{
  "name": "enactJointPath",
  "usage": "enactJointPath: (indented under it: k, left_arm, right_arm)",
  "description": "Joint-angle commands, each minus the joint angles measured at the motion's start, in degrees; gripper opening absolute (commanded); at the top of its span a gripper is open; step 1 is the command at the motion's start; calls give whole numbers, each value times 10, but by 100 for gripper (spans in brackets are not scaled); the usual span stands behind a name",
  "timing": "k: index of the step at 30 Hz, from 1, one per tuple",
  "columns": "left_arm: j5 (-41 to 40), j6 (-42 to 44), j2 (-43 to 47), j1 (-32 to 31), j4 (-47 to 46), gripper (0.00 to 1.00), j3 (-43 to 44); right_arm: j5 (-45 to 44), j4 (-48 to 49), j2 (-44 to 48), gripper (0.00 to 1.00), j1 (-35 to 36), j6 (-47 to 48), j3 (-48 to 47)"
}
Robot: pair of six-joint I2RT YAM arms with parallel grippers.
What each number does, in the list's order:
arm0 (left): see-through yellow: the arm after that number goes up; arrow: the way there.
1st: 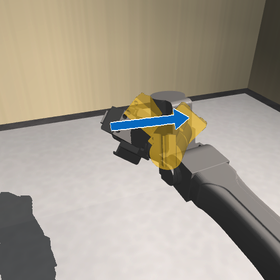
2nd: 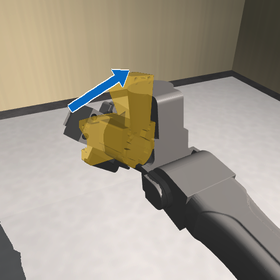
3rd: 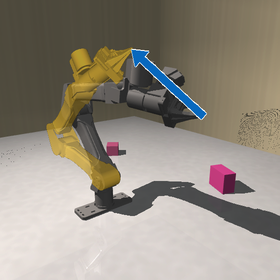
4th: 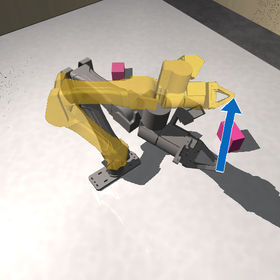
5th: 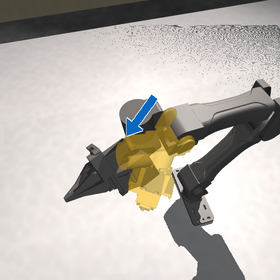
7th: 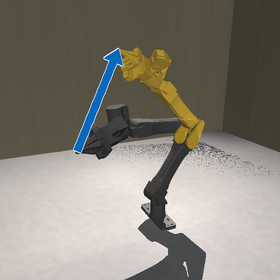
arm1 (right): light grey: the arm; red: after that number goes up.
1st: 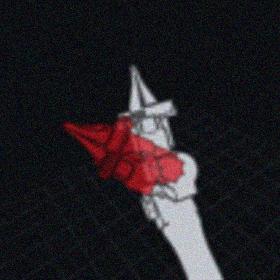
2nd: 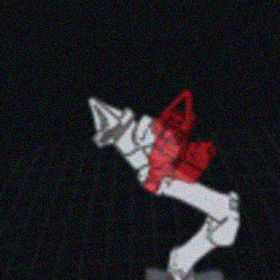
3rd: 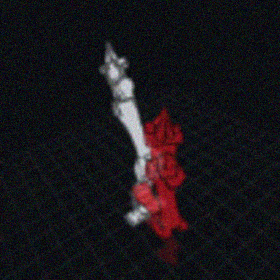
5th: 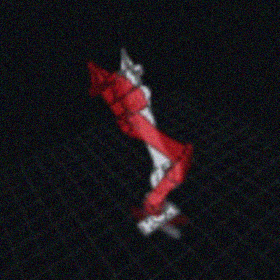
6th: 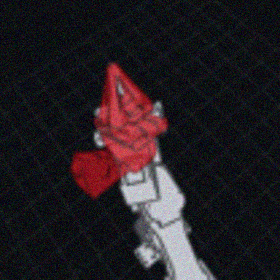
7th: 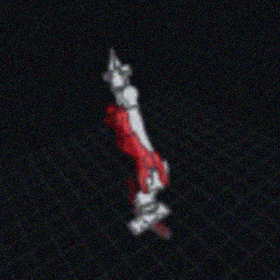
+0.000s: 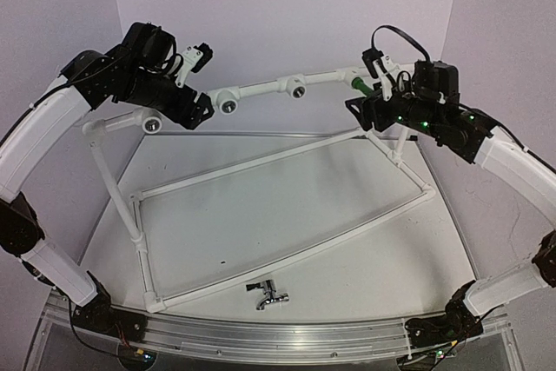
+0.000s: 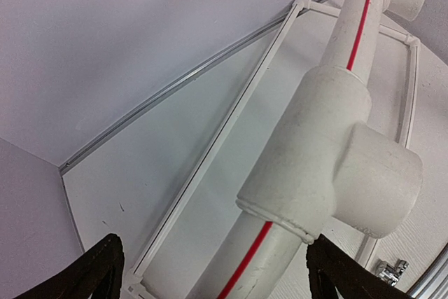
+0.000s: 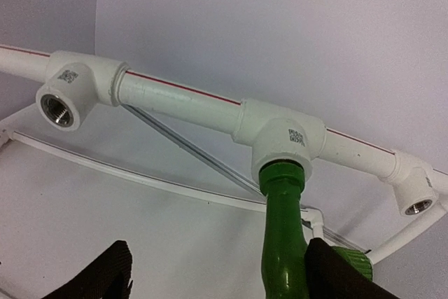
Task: Install the water faucets
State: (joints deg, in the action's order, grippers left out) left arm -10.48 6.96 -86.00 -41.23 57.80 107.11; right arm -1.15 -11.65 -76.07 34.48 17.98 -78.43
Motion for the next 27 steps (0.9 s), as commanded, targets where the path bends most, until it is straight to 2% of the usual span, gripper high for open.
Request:
enactJointPath:
  k: [1,5,8,13,21,25,27]
  left_arm:
    - [26,-25,4,-3,39,89,-2]
    - [28,-24,4,-3,37,89,-4]
    - [29,-25,3,-3,34,89,-5]
    - [30,-26,5,-3,37,89,-2]
    - [28,-26,8,-3,40,89,-1]
    - [28,-26,10,-3,38,89,-4]
    - [28,-26,11,-3,38,89,-5]
  right_arm:
    - [-41,-9,4,86,0,156,-26]
    - [-87,3,5,87,0,286,-14]
    - [-114,27,3,86,0,347,7]
    - [-152,82,-9,77,1,422,41]
    - [-159,144,-30,54,1,448,54]
    - [-156,149,-33,40,0,428,51]
    - [-152,149,-31,37,1,407,51]
